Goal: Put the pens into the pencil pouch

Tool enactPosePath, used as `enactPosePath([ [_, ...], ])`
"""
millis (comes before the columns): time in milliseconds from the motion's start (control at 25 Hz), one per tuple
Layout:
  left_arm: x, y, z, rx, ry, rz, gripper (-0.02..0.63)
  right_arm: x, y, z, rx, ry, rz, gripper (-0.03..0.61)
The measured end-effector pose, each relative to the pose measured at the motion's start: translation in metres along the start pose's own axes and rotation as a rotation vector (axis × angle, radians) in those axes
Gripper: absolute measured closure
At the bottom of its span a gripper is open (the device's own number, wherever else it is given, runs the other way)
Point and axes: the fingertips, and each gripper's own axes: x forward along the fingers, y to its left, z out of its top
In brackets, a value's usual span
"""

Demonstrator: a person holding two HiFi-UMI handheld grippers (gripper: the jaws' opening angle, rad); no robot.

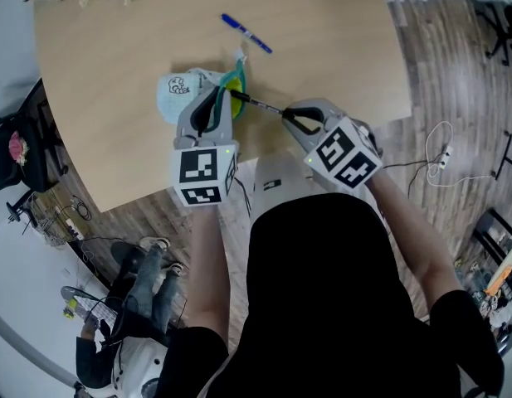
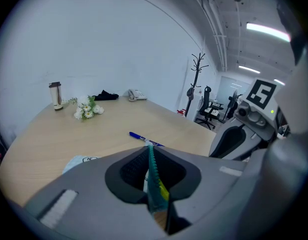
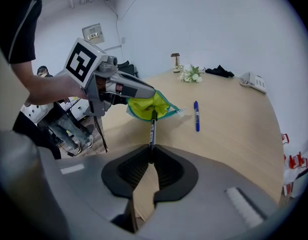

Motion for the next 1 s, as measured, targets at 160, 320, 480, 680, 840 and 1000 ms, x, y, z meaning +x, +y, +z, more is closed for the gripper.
enactPosePath([
  [160,-0.003,-0.007,-0.004,-0.002,-0.002,-0.008,0.588,0.005,0.003,0.000,-0.011,0.002,0.010,0.535],
  [320,-0.007,-0.007,-0.005,-0.009,-0.005,-0.006,0.588,0.010,0.007,0.006,-0.020,-0.001,0.021,0.535],
  [480,-0.012,-0.007,-0.006,-0.016,-0.008,-0.001,0.588,0.014,0.010,0.012,-0.033,-0.008,0.025,0.535],
  [680,-0.013,-0.009,-0.005,-0.017,-0.015,-0.005,0.588,0.022,0.010,0.020,-0.038,-0.020,0.025,0.535],
  [840,-0.014,-0.008,-0.003,-0.022,-0.019,-0.001,0.588,0.026,0.010,0.026,-0.034,-0.034,0.022,0.535],
  [1000,-0.013,-0.007,0.000,-0.021,-0.021,0.002,0.588,0.032,0.006,0.033,-0.029,-0.048,0.023,0.535],
])
